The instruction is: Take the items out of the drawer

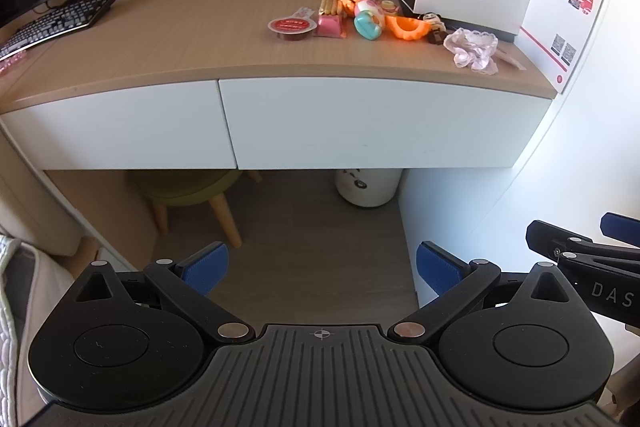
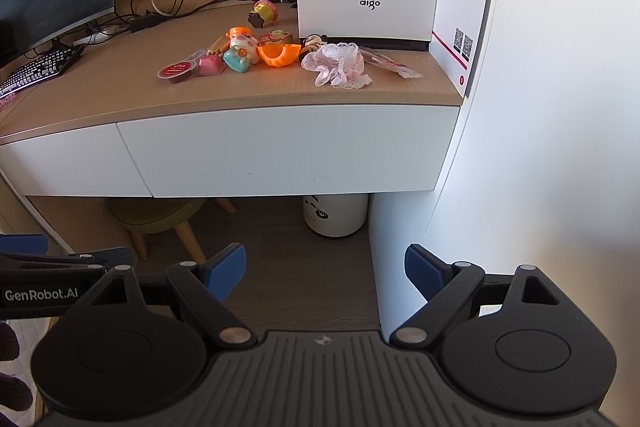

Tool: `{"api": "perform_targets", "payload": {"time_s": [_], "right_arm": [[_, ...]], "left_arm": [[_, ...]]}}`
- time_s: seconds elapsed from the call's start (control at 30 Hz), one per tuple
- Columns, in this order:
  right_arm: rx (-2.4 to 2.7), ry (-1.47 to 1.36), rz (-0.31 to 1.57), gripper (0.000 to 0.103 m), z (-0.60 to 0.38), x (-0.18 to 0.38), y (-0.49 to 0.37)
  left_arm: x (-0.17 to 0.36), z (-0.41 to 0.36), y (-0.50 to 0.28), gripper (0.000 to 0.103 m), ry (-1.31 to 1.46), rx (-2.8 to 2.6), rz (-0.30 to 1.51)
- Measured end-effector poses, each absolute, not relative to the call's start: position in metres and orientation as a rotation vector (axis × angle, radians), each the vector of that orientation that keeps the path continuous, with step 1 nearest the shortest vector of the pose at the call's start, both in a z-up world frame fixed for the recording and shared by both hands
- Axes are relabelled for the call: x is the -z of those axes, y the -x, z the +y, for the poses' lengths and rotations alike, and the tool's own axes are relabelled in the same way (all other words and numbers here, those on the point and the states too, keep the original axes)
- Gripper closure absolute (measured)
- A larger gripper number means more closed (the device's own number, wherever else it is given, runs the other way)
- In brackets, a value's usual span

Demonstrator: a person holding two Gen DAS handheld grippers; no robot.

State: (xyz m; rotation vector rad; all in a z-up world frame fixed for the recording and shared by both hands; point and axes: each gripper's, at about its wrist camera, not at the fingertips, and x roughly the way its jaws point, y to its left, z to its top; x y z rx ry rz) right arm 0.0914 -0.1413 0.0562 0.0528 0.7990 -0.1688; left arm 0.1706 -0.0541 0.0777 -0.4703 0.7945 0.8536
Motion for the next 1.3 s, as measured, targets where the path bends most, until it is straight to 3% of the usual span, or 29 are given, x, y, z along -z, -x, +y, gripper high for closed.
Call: {"api": "perform_targets", "payload": {"time_s": [1.3], "right_arm": [[0.175, -0.058, 0.801, 0.015, -0.1449, -0.0525, -0.0862]], "left_arm": [[-0.0763, -0.0583, -0.175, 0.0, 0.485, -0.845, 0.802]]}}
